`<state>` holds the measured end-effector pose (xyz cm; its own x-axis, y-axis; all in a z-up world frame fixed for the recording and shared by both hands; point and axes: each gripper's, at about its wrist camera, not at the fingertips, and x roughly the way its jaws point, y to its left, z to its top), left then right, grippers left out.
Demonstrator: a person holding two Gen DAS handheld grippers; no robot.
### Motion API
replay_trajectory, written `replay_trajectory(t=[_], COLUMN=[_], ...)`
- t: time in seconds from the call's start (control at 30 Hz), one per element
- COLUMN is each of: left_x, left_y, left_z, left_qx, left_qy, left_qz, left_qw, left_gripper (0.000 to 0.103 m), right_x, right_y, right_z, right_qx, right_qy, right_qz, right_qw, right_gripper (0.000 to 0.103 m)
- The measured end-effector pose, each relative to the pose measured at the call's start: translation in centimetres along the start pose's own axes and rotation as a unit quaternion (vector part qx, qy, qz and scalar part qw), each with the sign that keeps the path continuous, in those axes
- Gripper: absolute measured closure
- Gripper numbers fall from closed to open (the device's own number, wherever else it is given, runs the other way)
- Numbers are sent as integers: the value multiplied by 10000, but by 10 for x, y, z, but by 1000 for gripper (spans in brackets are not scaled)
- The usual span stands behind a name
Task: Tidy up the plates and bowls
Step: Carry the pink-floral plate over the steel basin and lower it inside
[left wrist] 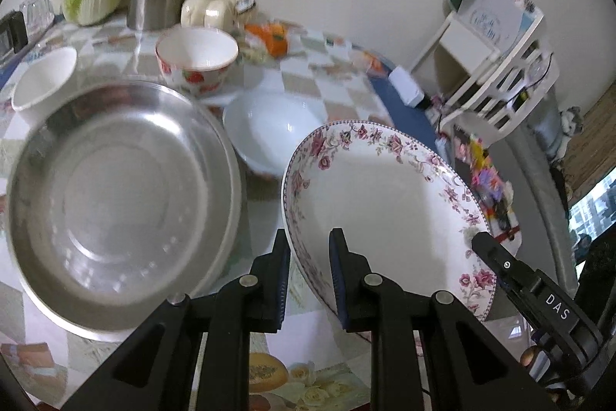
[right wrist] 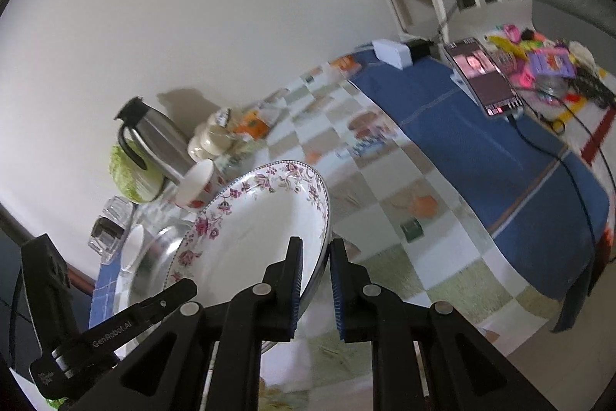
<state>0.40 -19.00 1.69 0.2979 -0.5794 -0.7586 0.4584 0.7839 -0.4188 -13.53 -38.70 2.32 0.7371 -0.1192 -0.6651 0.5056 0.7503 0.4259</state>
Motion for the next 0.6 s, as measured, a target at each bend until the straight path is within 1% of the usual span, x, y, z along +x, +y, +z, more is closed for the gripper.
replay_trajectory(t=[0.17,0.33,0.47,0.6], left_x=[-23,-47,-60,-72], left_y=[13,33,56,87], left_z=[13,21,26,30], left_qx=[-130,-237,-420,-707], left_qy=[-375,-637,-792,-913], left_qz=[-102,-142,-143,-167], left_qw=[9992,9976,9959,9932], left_gripper=[82,82,82,82], right_x=[-6,-7,2,18], right_y=[29,61,87,111], right_z=[10,16,14,10], right_qx=[-165,-380,-524,-609], right_qy=[-139,-220,-150,-13], right_qz=[114,298,451,555], right_qw=[9997,9986,9975,9966], right_gripper=[87,87,87,87])
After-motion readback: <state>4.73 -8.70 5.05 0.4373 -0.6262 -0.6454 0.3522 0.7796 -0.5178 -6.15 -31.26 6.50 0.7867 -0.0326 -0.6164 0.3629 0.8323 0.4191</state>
